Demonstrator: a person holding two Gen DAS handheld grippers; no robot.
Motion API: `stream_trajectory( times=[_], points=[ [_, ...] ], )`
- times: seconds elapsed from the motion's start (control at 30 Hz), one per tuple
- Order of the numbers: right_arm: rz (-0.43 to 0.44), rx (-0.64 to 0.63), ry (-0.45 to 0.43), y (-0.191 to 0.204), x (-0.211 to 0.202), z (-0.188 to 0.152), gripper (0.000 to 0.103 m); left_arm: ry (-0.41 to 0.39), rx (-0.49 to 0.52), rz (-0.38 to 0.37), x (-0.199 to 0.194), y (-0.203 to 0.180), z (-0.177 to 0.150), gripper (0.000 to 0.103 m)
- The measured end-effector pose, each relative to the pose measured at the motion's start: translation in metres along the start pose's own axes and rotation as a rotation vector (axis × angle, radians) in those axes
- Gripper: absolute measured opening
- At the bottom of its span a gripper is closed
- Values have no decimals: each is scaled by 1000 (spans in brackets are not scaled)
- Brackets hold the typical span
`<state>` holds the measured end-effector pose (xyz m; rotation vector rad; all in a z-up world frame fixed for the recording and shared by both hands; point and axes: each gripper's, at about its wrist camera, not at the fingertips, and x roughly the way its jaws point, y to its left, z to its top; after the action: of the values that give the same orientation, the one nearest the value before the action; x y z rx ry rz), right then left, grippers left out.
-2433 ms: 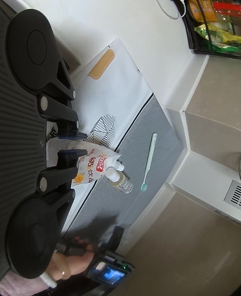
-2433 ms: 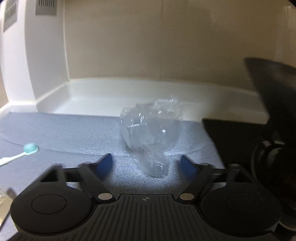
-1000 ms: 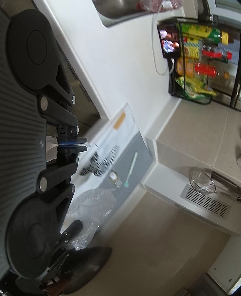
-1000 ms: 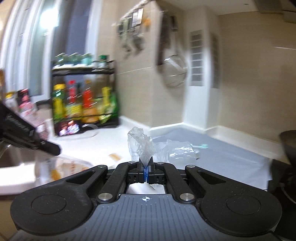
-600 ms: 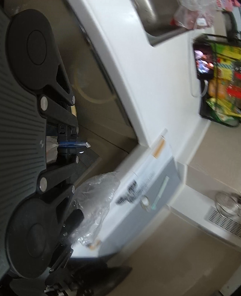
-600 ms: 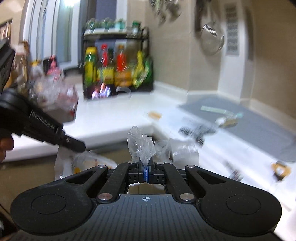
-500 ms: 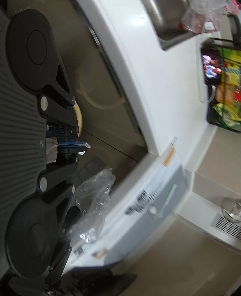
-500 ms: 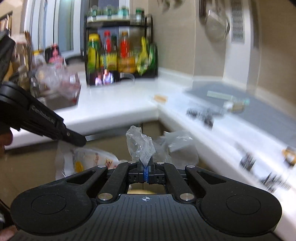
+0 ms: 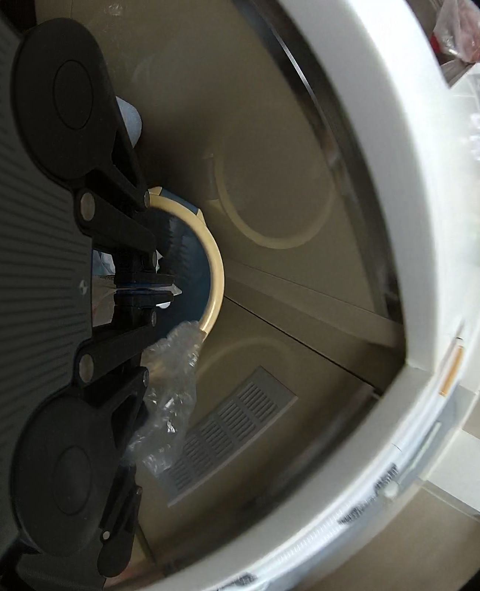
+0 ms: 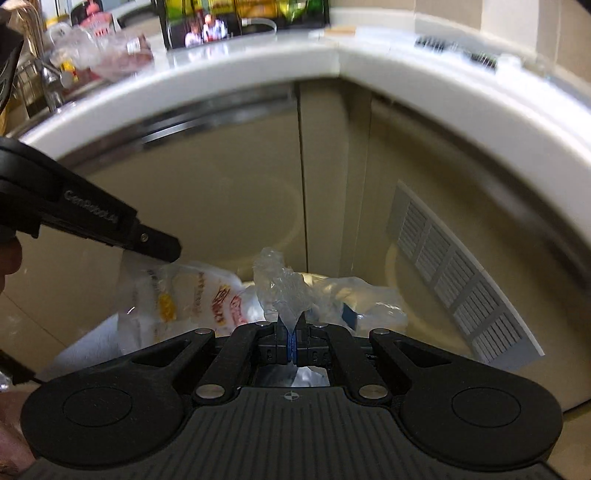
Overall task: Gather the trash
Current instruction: 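Carry the pouch and plastic wrap down over the blue bin with both grippers, then open both grippers to drop the pouch and plastic wrap into the bin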
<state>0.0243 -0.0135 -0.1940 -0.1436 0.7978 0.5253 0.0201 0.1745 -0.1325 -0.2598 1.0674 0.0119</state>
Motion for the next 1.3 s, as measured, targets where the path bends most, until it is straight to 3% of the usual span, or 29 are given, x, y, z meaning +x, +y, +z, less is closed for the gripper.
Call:
stream_trajectory(
  times=[0.57, 1.2, 1.27, 1.3],
  points=[
    [-36, 14, 185, -1, 74, -3, 1, 107, 69, 107, 82, -11, -2, 0],
    [-67, 75, 261, -8, 107, -9, 3, 125, 117, 155, 106, -21, 0, 2],
    [-62, 105, 285, -12, 108, -10, 24, 99, 122, 147, 101, -22, -3, 20],
    [-53, 119, 287, -14, 106, -11, 32, 92, 124, 147, 98, -23, -4, 57]
  ],
)
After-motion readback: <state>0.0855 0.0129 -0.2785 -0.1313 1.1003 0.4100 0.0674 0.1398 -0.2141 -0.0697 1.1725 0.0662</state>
